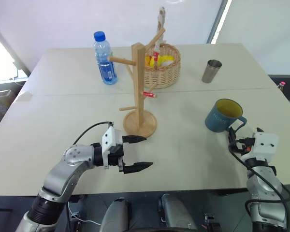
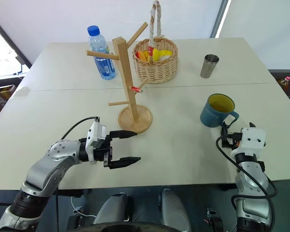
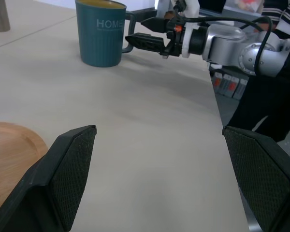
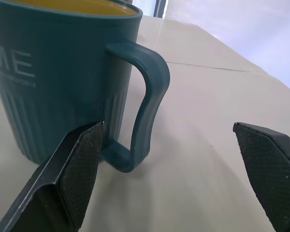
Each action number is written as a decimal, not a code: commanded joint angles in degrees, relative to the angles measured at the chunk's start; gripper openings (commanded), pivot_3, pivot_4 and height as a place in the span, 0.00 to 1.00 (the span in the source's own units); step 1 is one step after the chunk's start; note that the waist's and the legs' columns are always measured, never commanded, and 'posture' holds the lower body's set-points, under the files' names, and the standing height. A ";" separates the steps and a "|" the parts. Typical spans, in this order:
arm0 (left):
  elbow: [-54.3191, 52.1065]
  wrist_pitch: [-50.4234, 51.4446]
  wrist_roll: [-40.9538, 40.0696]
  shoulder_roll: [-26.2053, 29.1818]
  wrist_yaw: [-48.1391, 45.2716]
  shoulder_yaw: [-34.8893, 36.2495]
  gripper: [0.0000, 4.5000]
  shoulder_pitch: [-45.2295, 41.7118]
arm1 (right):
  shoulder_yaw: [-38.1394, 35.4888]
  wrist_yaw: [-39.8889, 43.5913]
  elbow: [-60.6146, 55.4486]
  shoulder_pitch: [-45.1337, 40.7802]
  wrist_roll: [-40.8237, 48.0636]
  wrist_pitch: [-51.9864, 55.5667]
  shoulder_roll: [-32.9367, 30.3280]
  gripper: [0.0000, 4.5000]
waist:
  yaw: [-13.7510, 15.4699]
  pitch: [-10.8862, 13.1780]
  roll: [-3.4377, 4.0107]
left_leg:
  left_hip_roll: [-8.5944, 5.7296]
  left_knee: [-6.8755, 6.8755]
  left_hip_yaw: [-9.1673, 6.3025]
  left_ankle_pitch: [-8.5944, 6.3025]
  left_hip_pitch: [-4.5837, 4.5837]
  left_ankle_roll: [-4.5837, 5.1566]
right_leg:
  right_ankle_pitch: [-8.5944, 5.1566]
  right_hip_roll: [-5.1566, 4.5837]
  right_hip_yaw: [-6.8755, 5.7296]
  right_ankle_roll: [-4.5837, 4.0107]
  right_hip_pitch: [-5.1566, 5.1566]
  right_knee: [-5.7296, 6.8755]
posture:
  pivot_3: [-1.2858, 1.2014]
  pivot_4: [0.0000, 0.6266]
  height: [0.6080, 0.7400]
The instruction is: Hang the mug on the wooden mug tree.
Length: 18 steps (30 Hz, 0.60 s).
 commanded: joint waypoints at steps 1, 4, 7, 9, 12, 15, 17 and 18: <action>-1.58 -1.58 0.03 -0.48 0.68 0.28 1.00 -0.60 | -0.82 -0.94 0.47 -1.33 -0.34 -0.04 -0.60 0.98 | 0.01 0.00 0.00 | 0.00 0.00 0.00 0.00 0.00 0.00 | 0.00 0.00 0.00 0.00 0.00 0.00 | 0.52 0.24 1.00; -1.54 -2.06 0.44 -0.67 1.28 0.26 1.00 -0.45 | -0.85 -1.21 1.68 -2.23 -0.55 0.08 -0.75 0.98 | 0.00 0.00 0.00 | 0.00 0.00 0.00 0.00 0.00 0.00 | 0.00 0.01 0.00 0.00 0.00 0.00 | 0.52 0.24 1.00; -1.74 -2.47 0.57 -0.59 1.87 0.20 1.00 -0.16 | -0.79 -1.37 3.07 -3.35 -0.36 0.35 -0.80 0.98 | -0.01 0.00 0.00 | 0.00 0.00 0.01 0.00 0.00 0.00 | 0.00 0.01 0.00 0.00 0.00 0.00 | 0.52 0.24 1.00; -1.73 -2.92 0.98 -0.64 2.37 0.24 1.00 -0.17 | -0.69 -1.30 4.11 -4.12 -0.09 0.65 -0.79 0.98 | -0.02 0.00 0.00 | 0.00 0.00 0.00 0.00 0.00 0.00 | 0.00 0.01 0.00 0.00 0.00 0.01 | 0.52 0.24 1.00; -1.81 -3.02 1.07 -0.71 2.79 0.28 1.00 -0.23 | -0.52 -0.62 5.18 -4.99 0.49 0.21 -0.69 0.80 | -0.02 0.00 0.00 | 0.00 0.00 0.00 0.00 0.00 0.00 | 0.00 0.02 0.00 0.00 0.00 0.01 | 0.52 0.24 1.00; -2.63 -2.74 0.92 -0.72 3.25 0.14 1.00 0.08 | -0.30 0.31 6.10 -5.78 1.02 0.32 -0.73 0.45 | -0.02 0.00 0.00 | 0.00 0.00 0.00 0.00 0.00 0.00 | 0.00 0.02 0.00 0.00 0.00 0.01 | 0.52 0.24 1.00; -2.95 -2.56 0.87 -0.81 3.64 0.08 1.00 0.17 | -0.11 0.82 6.57 -6.27 1.19 0.09 -0.74 0.23 | -0.02 0.00 0.00 | 0.00 0.00 0.00 0.00 0.00 0.00 | 0.00 0.02 0.00 0.01 0.00 0.01 | 0.52 0.24 1.00; -3.04 -2.56 0.92 -0.81 3.86 0.08 1.00 0.23 | 0.02 1.21 6.68 -6.42 1.47 -0.17 -0.63 0.10 | -0.02 0.00 0.00 | 0.00 0.00 0.00 0.00 0.00 0.00 | 0.00 0.01 0.00 0.01 0.00 0.01 | 0.52 0.24 1.00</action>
